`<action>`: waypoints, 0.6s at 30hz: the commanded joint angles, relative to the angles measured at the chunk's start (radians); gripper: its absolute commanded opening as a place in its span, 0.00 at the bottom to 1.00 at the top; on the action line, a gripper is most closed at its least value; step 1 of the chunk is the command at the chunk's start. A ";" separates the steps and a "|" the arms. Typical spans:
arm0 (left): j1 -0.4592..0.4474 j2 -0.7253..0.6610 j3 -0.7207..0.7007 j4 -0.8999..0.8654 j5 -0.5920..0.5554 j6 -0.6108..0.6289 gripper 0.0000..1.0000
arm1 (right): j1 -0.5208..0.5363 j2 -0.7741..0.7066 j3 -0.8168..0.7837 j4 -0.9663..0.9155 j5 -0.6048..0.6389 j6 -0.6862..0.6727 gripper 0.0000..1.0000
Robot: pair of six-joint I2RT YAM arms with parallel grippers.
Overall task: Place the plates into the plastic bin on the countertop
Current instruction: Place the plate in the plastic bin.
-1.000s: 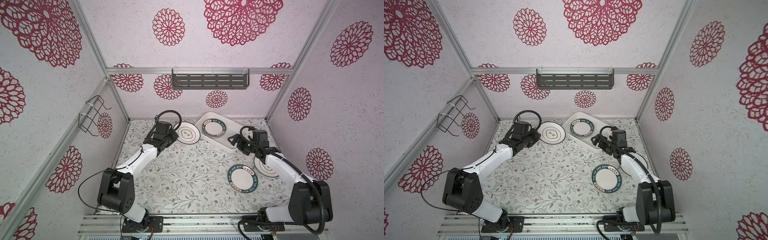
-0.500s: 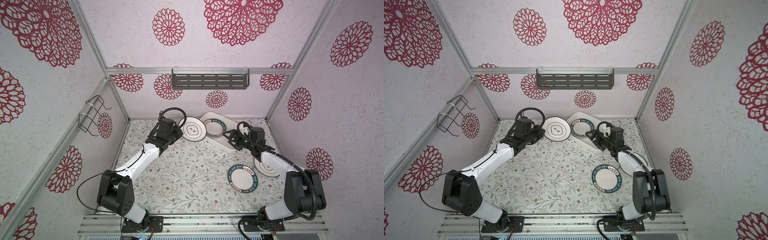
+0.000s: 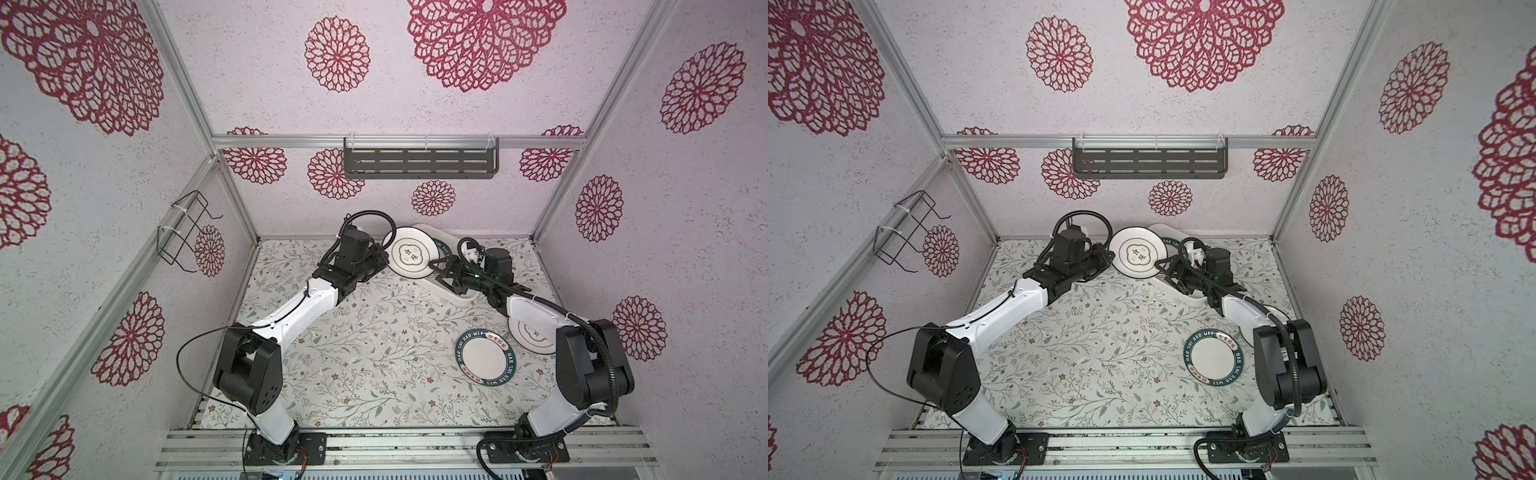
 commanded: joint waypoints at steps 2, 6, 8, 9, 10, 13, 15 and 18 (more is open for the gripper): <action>-0.010 0.018 0.049 0.063 0.037 -0.004 0.01 | -0.003 0.007 0.030 0.046 -0.012 0.020 0.73; -0.012 0.024 0.055 0.051 0.046 -0.002 0.01 | -0.004 0.007 0.021 0.053 0.011 0.032 0.61; -0.014 0.021 0.053 0.051 0.046 -0.003 0.01 | -0.005 0.005 0.017 0.059 0.019 0.040 0.50; -0.015 0.022 0.052 0.050 0.047 -0.003 0.02 | -0.004 0.004 0.016 0.060 0.024 0.044 0.43; -0.016 0.020 0.051 0.050 0.047 -0.001 0.02 | -0.004 0.003 0.013 0.063 0.027 0.051 0.38; -0.021 0.016 0.046 0.048 0.046 0.000 0.05 | -0.006 0.007 0.011 0.073 0.032 0.072 0.21; -0.021 0.011 0.044 0.047 0.047 0.002 0.08 | -0.006 0.009 0.010 0.084 0.037 0.092 0.10; -0.024 0.005 0.039 0.043 0.046 0.008 0.17 | -0.006 0.006 0.003 0.099 0.043 0.114 0.01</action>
